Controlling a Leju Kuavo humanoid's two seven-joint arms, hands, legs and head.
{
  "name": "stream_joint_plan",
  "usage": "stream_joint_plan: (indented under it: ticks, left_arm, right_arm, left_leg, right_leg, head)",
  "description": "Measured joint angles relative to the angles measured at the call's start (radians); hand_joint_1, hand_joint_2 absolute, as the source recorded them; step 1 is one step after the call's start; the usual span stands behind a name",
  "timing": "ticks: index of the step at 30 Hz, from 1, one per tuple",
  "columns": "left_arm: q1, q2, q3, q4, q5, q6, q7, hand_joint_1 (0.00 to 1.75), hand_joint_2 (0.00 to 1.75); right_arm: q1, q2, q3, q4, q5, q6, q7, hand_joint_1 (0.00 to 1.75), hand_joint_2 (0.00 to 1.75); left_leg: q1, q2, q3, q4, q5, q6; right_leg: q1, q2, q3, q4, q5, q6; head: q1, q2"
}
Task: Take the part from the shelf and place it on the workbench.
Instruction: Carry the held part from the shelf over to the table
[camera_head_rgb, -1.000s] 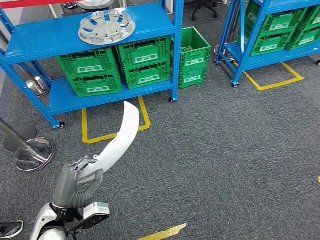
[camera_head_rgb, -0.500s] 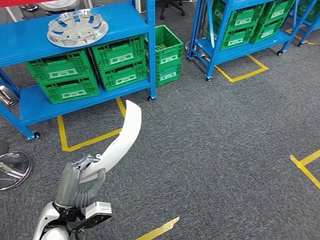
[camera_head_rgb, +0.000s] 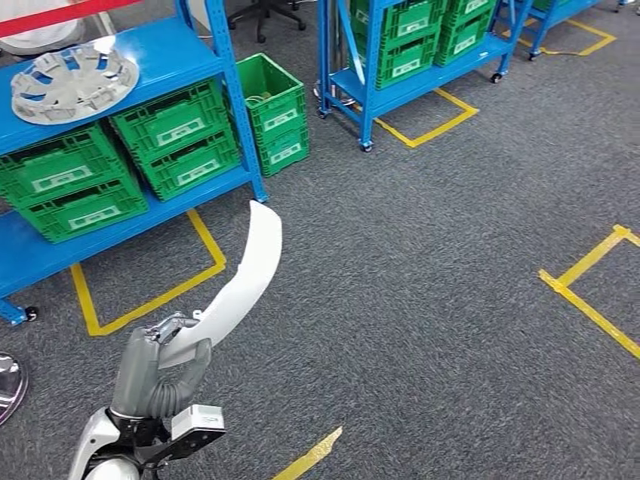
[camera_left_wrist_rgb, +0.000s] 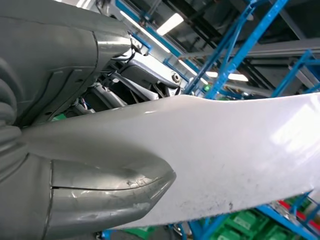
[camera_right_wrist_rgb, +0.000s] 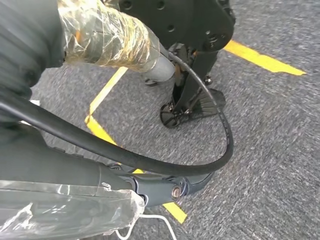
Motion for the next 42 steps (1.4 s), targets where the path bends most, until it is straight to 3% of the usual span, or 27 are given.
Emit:
stream_joint_plan:
  ticks: [1, 2, 4, 5, 7, 9, 11, 13, 14, 15, 16, 17, 19, 21, 24, 26, 28, 30, 31, 32, 33, 35, 37, 39, 41, 42]
  left_arm:
    - [0.001, 0.0, 0.0, 0.0, 0.0, 0.0, 0.0, 1.75, 1.75]
    - [0.001, 0.0, 0.0, 0.0, 0.0, 0.0, 0.0, 1.75, 1.75]
    - [0.001, 0.0, 0.0, 0.0, 0.0, 0.0, 0.0, 1.75, 1.75]
    - [0.001, 0.0, 0.0, 0.0, 0.0, 0.0, 0.0, 1.75, 1.75]
    - [0.001, 0.0, 0.0, 0.0, 0.0, 0.0, 0.0, 1.75, 1.75]
    - [0.0, -0.001, 0.0, 0.0, 0.0, 0.0, -0.001, 1.75, 1.75]
    - [0.0, -0.002, 0.001, 0.0, 0.0, 0.001, -0.001, 1.75, 1.75]
    - [0.001, -0.003, 0.001, 0.0, 0.0, 0.001, -0.001, 1.75, 1.75]
    - [0.002, -0.003, 0.001, 0.0, 0.0, 0.001, -0.001, 1.75, 1.75]
    - [0.003, -0.003, 0.001, 0.0, 0.0, 0.001, -0.001, 1.75, 1.75]
    - [0.003, -0.003, 0.002, 0.0, 0.0, 0.001, -0.001, 1.75, 1.75]
    - [0.002, -0.003, 0.002, 0.0, 0.0, 0.001, -0.001, 1.75, 1.75]
    - [0.002, -0.003, 0.002, 0.0, 0.0, 0.001, -0.002, 1.75, 1.75]
    - [0.001, -0.003, 0.002, 0.0, 0.001, 0.001, -0.004, 1.75, 1.75]
    - [0.0, -0.003, 0.003, 0.0, 0.001, 0.001, -0.009, 1.75, 1.75]
    - [-0.001, -0.003, 0.003, 0.0, 0.001, 0.001, -0.012, 1.75, 1.75]
    - [0.001, -0.003, 0.003, 0.0, 0.002, 0.001, -0.013, 1.75, 1.75]
    - [0.004, -0.003, 0.003, 0.0, 0.002, 0.001, -0.015, 1.75, 1.75]
    - [0.005, -0.003, 0.003, 0.0, 0.002, 0.002, -0.016, 1.75, 1.75]
    - [0.005, -0.003, 0.003, 0.0, 0.002, 0.002, -0.017, 1.75, 1.75]
    - [0.005, -0.003, 0.004, 0.0, 0.002, 0.004, -0.017, 1.75, 1.75]
    - [0.009, -0.002, 0.006, -0.001, 0.002, 0.01, -0.017, 1.75, 1.75]
    - [0.02, 0.0, 0.011, -0.006, 0.01, 0.019, -0.017, 1.75, 1.75]
    - [0.028, 0.009, 0.021, -0.012, 0.034, 0.025, -0.023, 1.75, 1.75]
    - [0.029, 0.021, 0.036, -0.013, 0.058, 0.027, -0.032, 1.75, 1.75]
    - [0.03, 0.025, 0.044, -0.013, 0.065, 0.026, -0.035, 1.75, 1.75]
  right_arm:
    - [0.0, 0.0, -0.002, 0.0, 0.0, -0.002, 0.0, 0.0, 1.75]
    - [0.0, 0.0, -0.003, 0.0, 0.0, -0.003, 0.0, 0.0, 1.75]
    - [-0.001, 0.0, -0.005, 0.0, 0.001, -0.004, 0.0, 0.0, 1.75]
    - [-0.002, 0.001, -0.005, 0.0, 0.001, -0.003, -0.001, 0.0, 1.75]
    - [-0.003, 0.001, -0.005, 0.0, 0.001, -0.003, -0.001, 0.0, 1.75]
    - [0.0, 0.001, -0.006, 0.0, 0.001, -0.003, -0.001, 0.0, 1.75]
    - [0.001, 0.001, -0.008, 0.0, 0.001, -0.003, -0.001, 0.0, 1.75]
    - [-0.003, 0.001, -0.008, 0.0, 0.002, -0.003, -0.001, 0.0, 1.75]
    - [-0.004, 0.001, -0.008, 0.0, 0.002, -0.003, -0.001, 0.0, 1.75]
    - [-0.004, 0.001, -0.008, 0.0, 0.003, -0.004, -0.001, 0.0, 1.75]
    - [-0.003, 0.001, -0.008, 0.0, 0.003, -0.004, -0.001, 0.0, 1.75]
    - [-0.002, 0.001, -0.008, 0.0, 0.004, -0.005, -0.001, 0.0, 1.75]
    - [-0.003, 0.001, -0.009, 0.001, 0.006, -0.008, -0.003, 0.0, 1.75]
    - [-0.007, 0.001, -0.009, 0.003, 0.011, -0.015, -0.009, 0.0, 1.75]
    - [-0.008, -0.001, -0.014, 0.011, 0.019, -0.028, -0.018, 0.0, 1.75]
    - [-0.008, -0.004, -0.019, 0.017, 0.024, -0.034, -0.023, 0.0, 1.75]
    - [-0.011, -0.005, -0.02, 0.023, 0.029, -0.037, -0.028, 0.0, 1.75]
    - [-0.016, -0.006, -0.021, 0.032, 0.034, -0.04, -0.034, 0.0, 1.75]
    - [-0.017, -0.008, -0.023, 0.037, 0.037, -0.041, -0.037, 0.0, 1.75]
    - [-0.018, -0.01, -0.025, 0.042, 0.04, -0.043, -0.04, 0.0, 1.75]
    - [-0.018, -0.012, -0.027, 0.048, 0.045, -0.045, -0.044, 0.0, 1.75]
    - [-0.021, -0.017, -0.029, 0.061, 0.057, -0.053, -0.051, 0.0, 1.75]
    - [-0.026, -0.02, -0.03, 0.075, 0.066, -0.076, -0.055, 0.0, 1.75]
    - [-0.033, -0.015, -0.032, 0.09, 0.069, -0.112, -0.055, 0.0, 1.75]
    - [-0.039, -0.005, -0.035, 0.102, 0.07, -0.141, -0.055, 0.0, 1.75]
    - [-0.044, -0.003, -0.036, 0.108, 0.071, -0.15, -0.056, 0.0, 1.75]
  left_leg:
    - [0.0, -0.002, 0.0, -0.003, 0.018, 0.002]
    - [0.0, -0.006, 0.017, -0.046, 0.054, 0.006]
    - [0.0, -0.034, 0.075, -0.177, 0.128, 0.016]
    - [0.001, -0.048, 0.097, -0.232, 0.145, 0.019]
    - [0.0, -0.062, 0.111, -0.272, 0.145, 0.024]
    - [0.001, -0.047, 0.112, -0.282, 0.148, 0.031]
    - [0.005, -0.027, 0.113, -0.292, 0.154, 0.042]
    - [0.004, -0.003, 0.112, -0.293, 0.156, 0.047]
    - [0.003, 0.01, 0.111, -0.293, 0.155, 0.047]
    - [0.002, 0.022, 0.111, -0.293, 0.155, 0.047]
    - [0.002, 0.033, 0.111, -0.292, 0.155, 0.047]
    - [0.002, 0.043, 0.112, -0.292, 0.154, 0.046]
    - [-0.001, 0.062, 0.115, -0.291, 0.151, 0.041]
    - [-0.006, 0.077, 0.118, -0.288, 0.147, 0.031]
    - [-0.007, 0.093, 0.121, -0.286, 0.143, 0.016]
    - [-0.002, 0.061, 0.11, -0.253, 0.113, 0.004]
    - [0.0, 0.015, 0.065, -0.146, 0.047, -0.001]
    - [0.0, 0.001, 0.012, -0.028, 0.0, -0.002]
    - [0.0, 0.0, 0.002, -0.007, 0.004, -0.001]
    - [0.0, -0.002, 0.009, -0.025, 0.028, 0.0]
    - [0.001, -0.008, 0.032, -0.077, 0.067, 0.003]
    - [0.003, -0.043, 0.089, -0.201, 0.127, 0.01]
    - [0.003, -0.069, 0.113, -0.263, 0.136, 0.017]
    - [0.002, -0.059, 0.114, -0.274, 0.133, 0.024]
    - [0.005, -0.039, 0.117, -0.282, 0.138, 0.035]
    - [0.006, -0.027, 0.118, -0.285, 0.14, 0.04]
  right_leg:
    - [0.001, 0.012, 0.0, 0.001, 0.0, 0.0]
    - [0.001, 0.024, 0.001, 0.002, 0.0, 0.0]
    - [0.003, 0.046, 0.002, 0.004, 0.001, 0.002]
    - [0.004, 0.056, -0.001, 0.006, 0.001, 0.005]
    - [0.002, 0.072, -0.012, 0.009, 0.005, 0.017]
    - [-0.001, 0.079, -0.026, 0.011, 0.007, 0.029]
    - [0.001, 0.047, -0.052, 0.054, -0.022, 0.038]
    - [0.0, 0.002, -0.109, 0.175, -0.086, 0.045]
    - [-0.002, -0.009, -0.14, 0.242, -0.114, 0.049]
    - [-0.003, -0.014, -0.159, 0.285, -0.127, 0.052]
    - [-0.004, -0.017, -0.159, 0.292, -0.12, 0.054]
    - [-0.004, -0.022, -0.139, 0.257, -0.096, 0.055]
    - [-0.002, -0.051, -0.059, 0.115, -0.038, 0.051]
    - [0.003, -0.074, -0.003, 0.017, -0.013, 0.041]
    - [0.005, -0.057, -0.001, 0.004, -0.01, 0.023]
    - [0.002, -0.041, -0.001, 0.0, -0.005, 0.01]
    - [0.0, -0.023, -0.001, -0.002, -0.001, 0.001]
    - [0.003, -0.002, -0.005, -0.001, 0.002, -0.003]
    - [0.004, 0.01, -0.006, 0.0, 0.002, -0.003]
    - [0.004, 0.022, -0.006, 0.002, 0.002, -0.004]
    - [0.004, 0.034, -0.006, 0.003, 0.002, -0.003]
    - [0.005, 0.056, -0.008, 0.009, 0.001, 0.0]
    - [0.005, 0.075, -0.02, 0.015, 0.004, 0.01]
    - [0.001, 0.089, -0.034, 0.017, 0.008, 0.022]
    - [0.002, 0.059, -0.051, 0.04, -0.008, 0.033]
    - [0.003, 0.033, -0.071, 0.079, -0.031, 0.037]
  head:
    - [0.0, 0.0]
    - [0.0, 0.0]
    - [0.0, 0.0]
    - [0.0, 0.0]
    - [0.001, 0.0]
    - [0.001, 0.0]
    - [0.007, 0.0]
    - [0.013, 0.0]
    - [0.014, 0.0]
    - [0.014, 0.0]
    - [0.014, 0.0]
    - [0.014, 0.0]
    - [0.014, 0.0]
    - [0.013, 0.0]
    - [0.012, 0.0]
    - [0.009, 0.0]
    - [0.006, 0.0]
    - [0.006, 0.0]
    - [0.005, 0.0]
    - [0.006, 0.0]
    - [0.005, 0.0]
    - [0.006, 0.0]
    - [0.007, 0.0]
    - [0.006, 0.0]
    - [0.009, 0.0]
    - [0.012, 0.0]
